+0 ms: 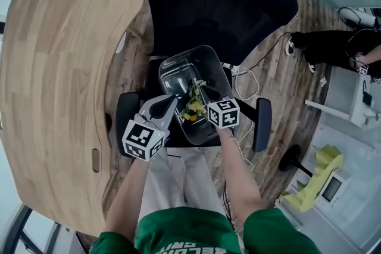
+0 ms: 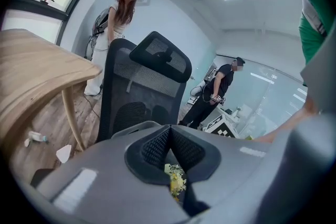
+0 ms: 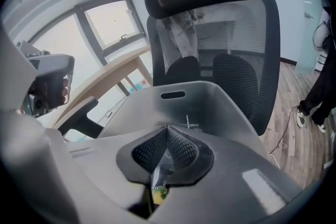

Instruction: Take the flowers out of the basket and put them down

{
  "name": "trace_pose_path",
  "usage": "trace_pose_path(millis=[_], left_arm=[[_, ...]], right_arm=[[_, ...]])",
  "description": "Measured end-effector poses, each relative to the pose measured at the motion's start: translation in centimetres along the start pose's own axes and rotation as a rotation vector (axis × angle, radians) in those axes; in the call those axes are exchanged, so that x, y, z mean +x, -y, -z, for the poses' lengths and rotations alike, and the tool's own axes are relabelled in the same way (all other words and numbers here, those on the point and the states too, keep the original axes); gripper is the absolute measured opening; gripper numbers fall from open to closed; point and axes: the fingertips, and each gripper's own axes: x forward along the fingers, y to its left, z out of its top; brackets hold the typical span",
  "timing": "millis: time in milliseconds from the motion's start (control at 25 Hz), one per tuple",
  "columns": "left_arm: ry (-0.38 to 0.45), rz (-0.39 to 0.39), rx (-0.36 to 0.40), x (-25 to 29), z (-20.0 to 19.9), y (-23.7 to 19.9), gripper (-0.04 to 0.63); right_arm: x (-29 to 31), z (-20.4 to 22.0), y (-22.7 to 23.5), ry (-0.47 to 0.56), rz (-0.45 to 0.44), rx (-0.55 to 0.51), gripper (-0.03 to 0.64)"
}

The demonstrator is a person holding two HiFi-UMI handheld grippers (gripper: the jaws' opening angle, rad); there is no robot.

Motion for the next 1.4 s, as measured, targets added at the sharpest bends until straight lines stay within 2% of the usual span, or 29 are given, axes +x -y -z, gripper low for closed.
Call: trace_pose_path(millis=[200, 280, 520, 800, 1120, 1400], left_arm=[[0.016, 0.009, -0.022, 0.2, 0.5, -0.6, 0.017], [0.018, 0.016, -0.030, 0.2, 0.7, -0.9, 0.017], [-0.020, 0.045, -0.029, 0.8, 2.0, -0.8, 0.017], [-0.065, 0.091, -0.025, 1.8, 2.9, -0.2, 0.017], [-0.082, 0.122, -0.020, 2.7, 2.7, 0.3, 0.017], [-0.082, 0.121, -0.036, 2.9, 3.2, 0.0, 0.017]], right_arm=[[3.3, 2.2, 1.2, -0.056, -0.020, 0.055, 0.008], [4.6, 3.4, 1.8, -0.089, -0.017, 0.060, 0.089], [7.7, 6.7, 3.9, -0.181, 0.039, 0.045, 0.186], [10.3, 8.8, 5.4, -0.245, 0.078, 0.015, 0.230], [12.5, 11.6, 6.2, -0.333, 0.094, -0.017, 0.225], [13.8, 12.4, 7.2, -0.365, 0.123, -0.068, 0.169]])
